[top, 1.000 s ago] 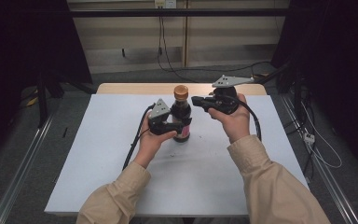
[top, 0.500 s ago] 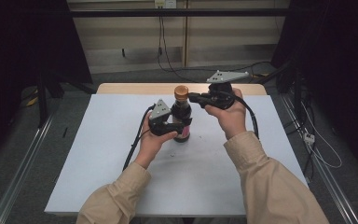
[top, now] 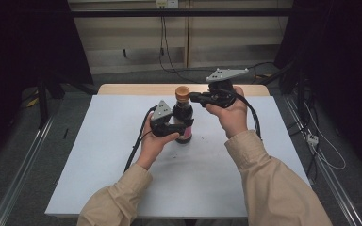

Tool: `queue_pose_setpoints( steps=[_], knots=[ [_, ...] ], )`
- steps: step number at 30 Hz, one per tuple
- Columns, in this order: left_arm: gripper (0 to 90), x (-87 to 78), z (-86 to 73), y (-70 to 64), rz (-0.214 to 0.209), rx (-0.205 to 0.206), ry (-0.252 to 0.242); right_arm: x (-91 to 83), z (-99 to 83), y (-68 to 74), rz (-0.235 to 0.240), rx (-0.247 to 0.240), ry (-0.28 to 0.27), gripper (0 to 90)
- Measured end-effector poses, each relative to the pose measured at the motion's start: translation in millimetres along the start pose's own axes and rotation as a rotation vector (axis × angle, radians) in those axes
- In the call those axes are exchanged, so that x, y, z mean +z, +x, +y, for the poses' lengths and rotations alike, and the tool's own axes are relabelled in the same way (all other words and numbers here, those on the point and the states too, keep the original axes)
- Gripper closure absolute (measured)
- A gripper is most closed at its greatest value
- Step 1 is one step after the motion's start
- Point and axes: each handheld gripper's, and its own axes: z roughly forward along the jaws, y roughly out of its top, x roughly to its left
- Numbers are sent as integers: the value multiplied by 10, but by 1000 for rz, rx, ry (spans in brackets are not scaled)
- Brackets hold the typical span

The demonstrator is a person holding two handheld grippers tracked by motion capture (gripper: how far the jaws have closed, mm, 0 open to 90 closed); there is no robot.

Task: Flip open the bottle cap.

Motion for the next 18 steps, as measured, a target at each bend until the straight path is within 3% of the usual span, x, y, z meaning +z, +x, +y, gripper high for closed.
queue_pose_setpoints(
  steps=[14, 15, 16, 17, 18],
  knots=[
    [319, -4, -14, -3, 9, -3, -6, 9, 19, 33, -19, 16, 5, 900],
    [320, 1, -12, -16, 13, 2, -6, 1, 16, 30, -14, 23, -23, 900],
    [320, 12, -9, -36, 13, 14, -7, -39, 41, 15, 30, 80, -103, 900],
    [320, 22, 0, -89, 26, 45, -2, -86, 108, 22, 57, 107, -176, 900],
    [319, 43, 4, -155, 39, 73, -8, -109, 212, 67, 18, 54, -151, 900]
  ],
)
